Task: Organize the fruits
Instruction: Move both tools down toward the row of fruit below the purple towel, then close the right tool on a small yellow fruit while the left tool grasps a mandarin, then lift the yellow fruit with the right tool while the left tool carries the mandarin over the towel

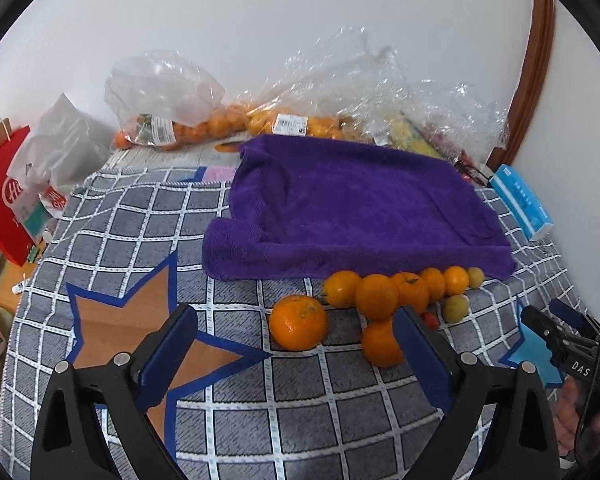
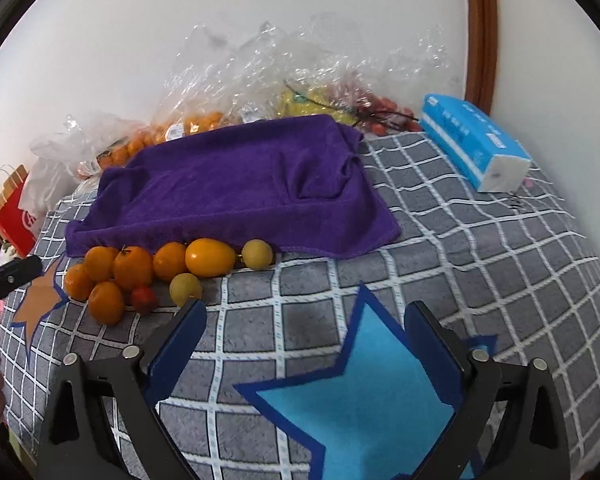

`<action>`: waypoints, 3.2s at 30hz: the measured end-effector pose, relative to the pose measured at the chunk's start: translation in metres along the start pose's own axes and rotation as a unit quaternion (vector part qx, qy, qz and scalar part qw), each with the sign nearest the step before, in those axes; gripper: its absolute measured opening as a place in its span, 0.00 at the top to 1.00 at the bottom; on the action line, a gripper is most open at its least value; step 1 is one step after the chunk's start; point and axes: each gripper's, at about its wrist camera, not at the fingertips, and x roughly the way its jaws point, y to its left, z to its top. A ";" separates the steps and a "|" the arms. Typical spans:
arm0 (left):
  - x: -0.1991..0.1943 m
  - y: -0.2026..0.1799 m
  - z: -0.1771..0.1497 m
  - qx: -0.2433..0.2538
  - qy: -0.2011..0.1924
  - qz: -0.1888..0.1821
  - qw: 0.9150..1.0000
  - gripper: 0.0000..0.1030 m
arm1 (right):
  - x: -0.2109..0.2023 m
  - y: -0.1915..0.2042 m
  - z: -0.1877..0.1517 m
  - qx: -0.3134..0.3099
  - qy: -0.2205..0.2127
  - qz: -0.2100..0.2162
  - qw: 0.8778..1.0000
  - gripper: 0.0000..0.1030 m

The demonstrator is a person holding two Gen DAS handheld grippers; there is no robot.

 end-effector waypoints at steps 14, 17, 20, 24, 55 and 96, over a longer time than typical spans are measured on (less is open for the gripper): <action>0.024 0.025 0.016 -0.020 -0.012 -0.001 1.000 0.11 | 0.059 0.016 0.035 -0.011 0.045 0.034 0.998 0.49; 0.031 0.029 0.020 -0.021 -0.014 -0.010 1.000 0.12 | 0.069 0.021 0.037 -0.029 0.055 0.034 0.997 0.55; 0.039 0.031 0.022 -0.020 -0.013 -0.026 0.999 0.12 | 0.077 0.021 0.033 -0.037 0.063 0.031 0.997 0.63; 0.047 0.035 0.021 -0.031 -0.014 -0.050 0.998 0.12 | 0.075 0.021 0.032 -0.055 0.051 0.018 0.997 0.77; 0.062 0.013 -0.008 0.050 0.047 -0.080 0.994 0.61 | 0.075 0.025 0.026 -0.074 0.027 -0.002 0.997 0.77; -0.006 0.003 0.065 -0.041 -0.021 -0.052 0.998 0.61 | -0.058 0.041 0.096 -0.077 -0.130 0.058 0.987 0.77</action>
